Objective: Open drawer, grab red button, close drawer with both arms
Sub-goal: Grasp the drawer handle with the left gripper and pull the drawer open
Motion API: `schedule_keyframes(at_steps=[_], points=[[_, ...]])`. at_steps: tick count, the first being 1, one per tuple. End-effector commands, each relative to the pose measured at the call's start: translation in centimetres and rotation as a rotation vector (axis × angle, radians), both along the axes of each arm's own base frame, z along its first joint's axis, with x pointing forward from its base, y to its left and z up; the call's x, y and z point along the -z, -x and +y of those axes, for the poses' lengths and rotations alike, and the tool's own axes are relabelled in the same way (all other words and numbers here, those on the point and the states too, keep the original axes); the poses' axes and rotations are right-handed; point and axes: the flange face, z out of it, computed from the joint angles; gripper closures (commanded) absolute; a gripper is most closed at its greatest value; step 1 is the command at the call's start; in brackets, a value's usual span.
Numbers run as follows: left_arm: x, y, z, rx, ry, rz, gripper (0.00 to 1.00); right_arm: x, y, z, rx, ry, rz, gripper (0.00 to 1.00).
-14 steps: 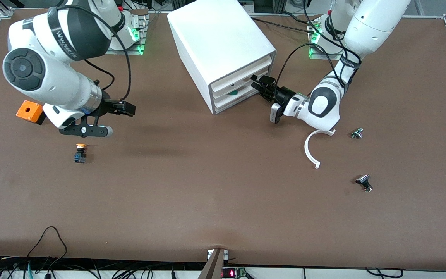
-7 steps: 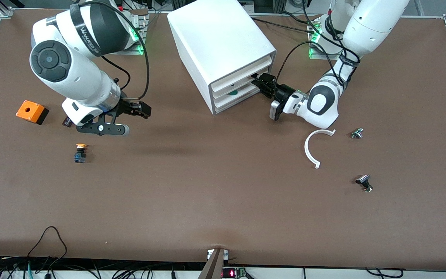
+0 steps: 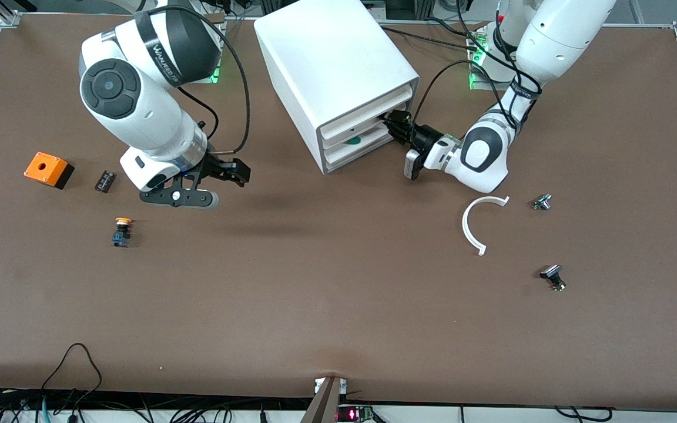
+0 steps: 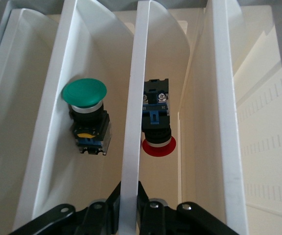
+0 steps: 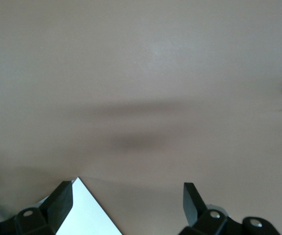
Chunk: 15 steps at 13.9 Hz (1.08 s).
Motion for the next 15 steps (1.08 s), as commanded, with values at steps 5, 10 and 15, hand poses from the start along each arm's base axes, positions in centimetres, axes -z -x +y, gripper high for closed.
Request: schedule_keyframes(at_steps=[5, 10, 15], points=[[-0.6, -4.3, 1.9, -0.075, 0.0, -0.07, 0.92, 0.1, -1.1, 2.0, 0.028, -0.033, -0.052, 0.0], [-0.3, -8.5, 2.8, -0.121, 0.016, -0.113, 0.91, 0.0, -0.6, 6.7, 0.012, -0.054, -0.082, 0.0], [0.9, -11.5, 5.3, -0.128, -0.01, -0.143, 0.91, 0.1, 0.4, 10.8, -0.005, -0.099, -0.146, 0.0]])
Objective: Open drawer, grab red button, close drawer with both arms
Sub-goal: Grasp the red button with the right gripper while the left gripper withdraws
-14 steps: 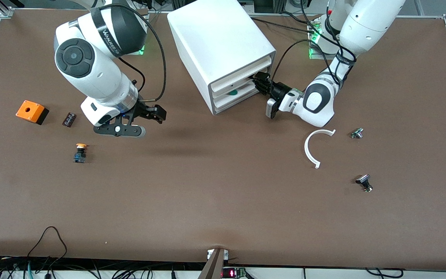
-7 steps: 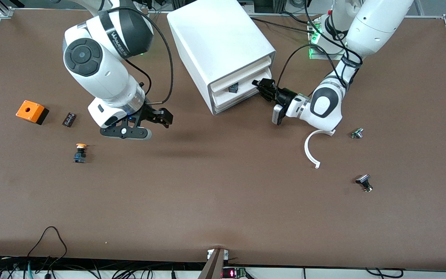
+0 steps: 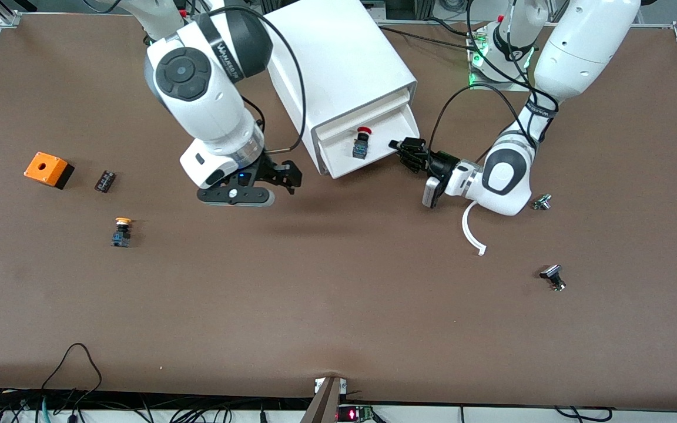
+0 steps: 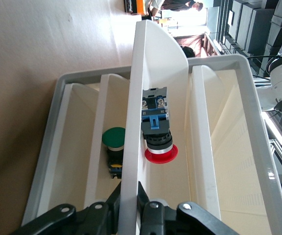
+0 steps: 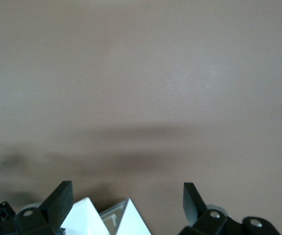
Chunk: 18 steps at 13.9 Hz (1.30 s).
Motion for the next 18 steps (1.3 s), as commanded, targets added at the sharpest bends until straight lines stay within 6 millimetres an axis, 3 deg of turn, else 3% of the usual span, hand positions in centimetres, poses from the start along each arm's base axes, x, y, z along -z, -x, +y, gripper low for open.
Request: schedule_keyframes(at_steps=[1, 3, 4, 5, 7, 9, 11, 13, 18], points=[[1.0, -3.9, 1.1, -0.048, -0.022, -0.057, 0.88, -0.3, 0.3, 2.3, -0.011, -0.022, -0.023, 0.0], [0.6, -4.4, 1.1, -0.051, -0.021, -0.071, 0.87, -0.2, 1.2, 4.4, -0.017, -0.032, -0.029, 0.0], [0.6, -4.8, 1.4, -0.06, -0.027, -0.079, 0.71, -0.3, 1.6, 5.6, -0.028, -0.038, -0.035, 0.0], [0.4, -5.3, 1.9, -0.067, -0.028, -0.095, 0.01, -0.3, 1.6, 6.5, -0.023, -0.043, -0.04, 0.0], [-0.1, -6.4, 3.9, -0.099, -0.03, -0.102, 0.0, 0.1, 1.9, 9.1, -0.034, -0.055, -0.051, 0.0], [-1.0, -6.8, 4.7, -0.09, -0.046, -0.103, 0.0, 1.4, 2.1, 11.3, -0.048, -0.058, -0.056, 0.0], [-4.5, -8.2, 4.9, -0.025, -0.119, -0.066, 0.0, 3.2, 2.9, 14.1, -0.003, -0.06, -0.046, 0.0], [-8.5, -10.9, 6.7, 0.052, -0.245, -0.026, 0.0, 4.4, 4.0, 15.8, 0.035, -0.062, -0.024, 0.0], [-17.1, -14.3, 9.8, 0.151, -0.601, -0.057, 0.0, 11.8, 7.2, 19.5, 0.158, -0.006, 0.078, 0.0]])
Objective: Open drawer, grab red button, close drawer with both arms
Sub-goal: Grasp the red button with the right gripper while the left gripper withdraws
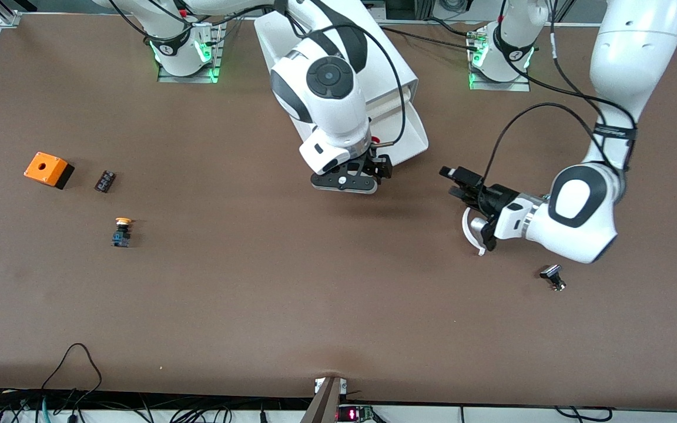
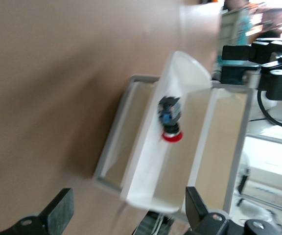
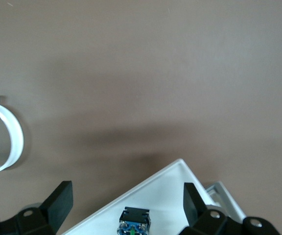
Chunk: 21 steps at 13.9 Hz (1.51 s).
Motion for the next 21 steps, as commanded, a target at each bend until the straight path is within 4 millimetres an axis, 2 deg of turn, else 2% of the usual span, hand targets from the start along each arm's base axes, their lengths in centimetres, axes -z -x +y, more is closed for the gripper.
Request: schedule_keyframes(at_steps=[1, 3, 5, 7, 10, 11, 12, 13, 15, 16, 18, 20, 21], points=[[-5.0, -0.9, 0.8, 0.028, -0.19, -0.041, 0.0, 2.9, 1.6, 2.3, 0.03, 0.022, 0.035, 0.0], [-8.5, -0.7, 0.4, 0.045, -0.386, -0.068, 0.0, 3.9, 2.9, 3.2, 0.056, 0.036, 0.054, 0.0], [-12.9, -1.1, -0.8, 0.104, -0.609, -0.202, 0.0, 4.3, 4.3, 4.2, 0.076, 0.043, 0.065, 0.0], [-17.0, -2.3, 0.0, 0.113, -0.718, -0.311, 0.0, 5.2, 5.5, 4.5, 0.077, 0.063, 0.08, 0.0], [-22.2, -3.9, 2.0, 0.04, -0.753, -0.429, 0.0, 5.6, 6.7, 4.9, 0.082, 0.088, 0.098, 0.06], [-23.3, -4.5, 2.5, 0.011, -0.761, -0.474, 0.0, 5.7, 7.1, 5.1, 0.076, 0.094, 0.102, 0.13], [-24.2, -5.0, 2.8, -0.011, -0.771, -0.522, 0.0, 5.6, 7.2, 5.1, 0.069, 0.099, 0.105, 0.26], [-24.5, -5.0, 2.9, -0.019, -0.779, -0.534, 0.0, 5.6, 7.2, 4.9, 0.06, 0.109, 0.109, 0.43], [-25.7, -4.6, 3.5, -0.095, -0.897, -0.534, 0.0, 5.1, 7.3, 4.8, 0.006, 0.109, 0.106, 0.85], [-25.6, -4.7, 3.6, -0.14, -0.916, -0.52, 0.0, 5.1, 7.2, 4.8, -0.02, 0.11, 0.103, 1.0], [-26.3, -4.3, 3.8, -0.194, -0.935, -0.52, 0.0, 4.1, 7.2, 4.8, -0.021, 0.1, 0.098, 1.0], [-26.5, -2.3, 3.9, -0.195, -0.94, -0.531, 0.0, 2.4, 6.9, 4.2, -0.011, 0.107, 0.104, 1.0], [-26.6, -0.7, 3.9, -0.201, -0.944, -0.549, 0.0, -0.2, 6.4, 4.0, 0.0, 0.075, 0.089, 1.0]])
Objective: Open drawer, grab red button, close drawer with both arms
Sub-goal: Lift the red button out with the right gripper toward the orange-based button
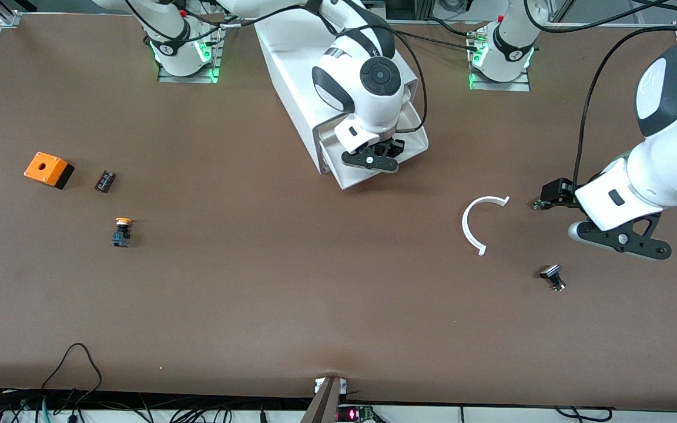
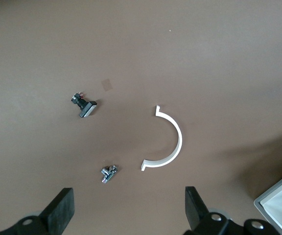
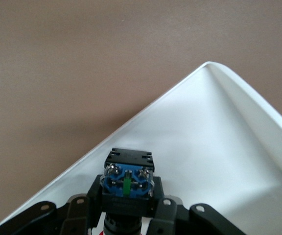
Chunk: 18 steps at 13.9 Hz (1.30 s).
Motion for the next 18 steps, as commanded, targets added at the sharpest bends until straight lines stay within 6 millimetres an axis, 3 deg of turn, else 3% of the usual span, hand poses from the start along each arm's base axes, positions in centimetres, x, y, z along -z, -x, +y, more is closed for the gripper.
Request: schedule_keyframes(at_steps=[1, 3, 5, 7, 10, 13, 15, 16, 18], points=[[-0.9, 5.2, 0.1, -0.032, -0.037, -0.065, 0.01, -5.9, -1.1, -1.0, 0.014, -0.05, -0.015, 1.0], [-0.4, 7.8, 0.4, -0.08, 0.004, -0.096, 0.01, -7.1, -5.0, -4.0, 0.069, -0.068, -0.032, 1.0], [-0.6, 8.9, 0.7, -0.087, 0.0, -0.096, 0.01, -9.2, -9.2, -7.6, 0.074, -0.101, -0.062, 1.0], [-0.5, 8.7, 1.0, -0.093, 0.006, -0.094, 0.0, -10.7, -13.8, -13.1, 0.04, -0.115, -0.089, 1.0], [-0.6, 8.6, 0.9, -0.093, 0.006, -0.094, 0.01, -12.7, -19.2, -22.5, -0.081, -0.137, -0.088, 1.0], [-0.4, 9.2, 0.4, -0.284, -0.001, -0.049, 0.01, -11.8, -22.1, -31.0, -0.227, -0.102, -0.01, 1.0], [0.0, 10.3, -1.2, -0.418, 0.005, 0.02, 0.01, -10.1, -23.0, -35.6, -0.317, -0.057, 0.006, 1.0], [0.8, 10.2, -2.4, -0.442, 0.02, 0.032, 0.01, -8.9, -23.7, -39.0, -0.388, -0.006, 0.012, 1.0], [5.1, 7.5, -4.4, -0.477, 0.058, 0.022, 0.01, -5.8, -24.4, -44.2, -0.482, 0.043, 0.001, 1.0]])
